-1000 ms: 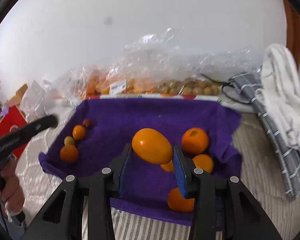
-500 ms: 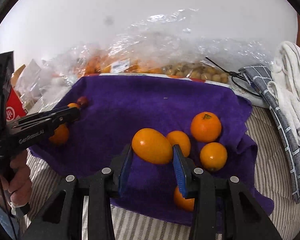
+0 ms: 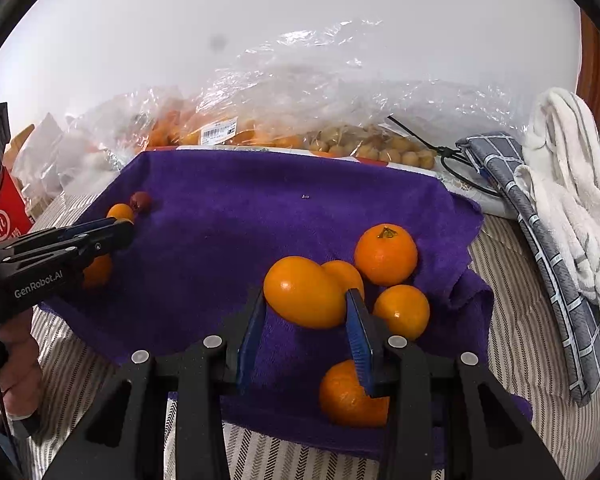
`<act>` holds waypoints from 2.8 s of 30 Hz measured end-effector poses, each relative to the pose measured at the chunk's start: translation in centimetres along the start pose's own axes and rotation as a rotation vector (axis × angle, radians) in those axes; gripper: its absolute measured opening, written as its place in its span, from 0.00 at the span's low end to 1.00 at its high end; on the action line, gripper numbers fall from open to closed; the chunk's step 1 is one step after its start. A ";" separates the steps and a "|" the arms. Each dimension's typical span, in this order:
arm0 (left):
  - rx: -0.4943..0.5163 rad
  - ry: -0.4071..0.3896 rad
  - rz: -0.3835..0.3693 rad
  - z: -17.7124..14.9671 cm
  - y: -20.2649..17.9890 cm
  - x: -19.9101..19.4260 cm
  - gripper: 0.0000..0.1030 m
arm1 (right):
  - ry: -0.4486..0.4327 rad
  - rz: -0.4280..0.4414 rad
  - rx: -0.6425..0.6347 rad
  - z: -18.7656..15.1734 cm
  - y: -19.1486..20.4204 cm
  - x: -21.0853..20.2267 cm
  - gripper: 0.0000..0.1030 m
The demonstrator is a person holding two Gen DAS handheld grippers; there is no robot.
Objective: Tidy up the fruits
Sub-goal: 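Open the right tool onto the towel while the left tool releases the yellow fruit beside the red fruit, then withdraw both open tools up and away from the towel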
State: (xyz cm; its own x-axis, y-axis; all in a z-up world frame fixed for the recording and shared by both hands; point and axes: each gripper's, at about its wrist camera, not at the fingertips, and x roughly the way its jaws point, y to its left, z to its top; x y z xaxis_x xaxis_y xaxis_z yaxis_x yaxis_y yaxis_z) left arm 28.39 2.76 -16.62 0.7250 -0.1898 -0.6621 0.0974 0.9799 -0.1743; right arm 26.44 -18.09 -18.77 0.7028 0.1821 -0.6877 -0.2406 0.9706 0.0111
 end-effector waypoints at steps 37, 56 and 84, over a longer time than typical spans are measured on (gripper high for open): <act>0.037 -0.020 0.017 -0.4 -0.5 0.1 0.25 | -0.015 -0.006 0.053 -0.1 -1.0 -0.8 0.44; 0.052 -0.064 0.022 -0.4 -0.9 -1.0 0.42 | -0.030 -0.027 0.063 0.0 -1.4 -1.4 0.44; 0.055 -0.177 0.158 -2.4 -5.8 -22.0 0.66 | -0.093 -0.047 0.107 -1.2 -1.7 -21.1 0.77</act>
State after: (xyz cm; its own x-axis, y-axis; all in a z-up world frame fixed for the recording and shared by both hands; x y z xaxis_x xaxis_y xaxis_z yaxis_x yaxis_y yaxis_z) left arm 10.23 1.11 -2.85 0.8417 -0.0244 -0.5395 0.0063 0.9994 -0.0353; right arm 11.24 -23.76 -5.11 0.7717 0.1450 -0.6192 -0.1368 0.9887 0.0610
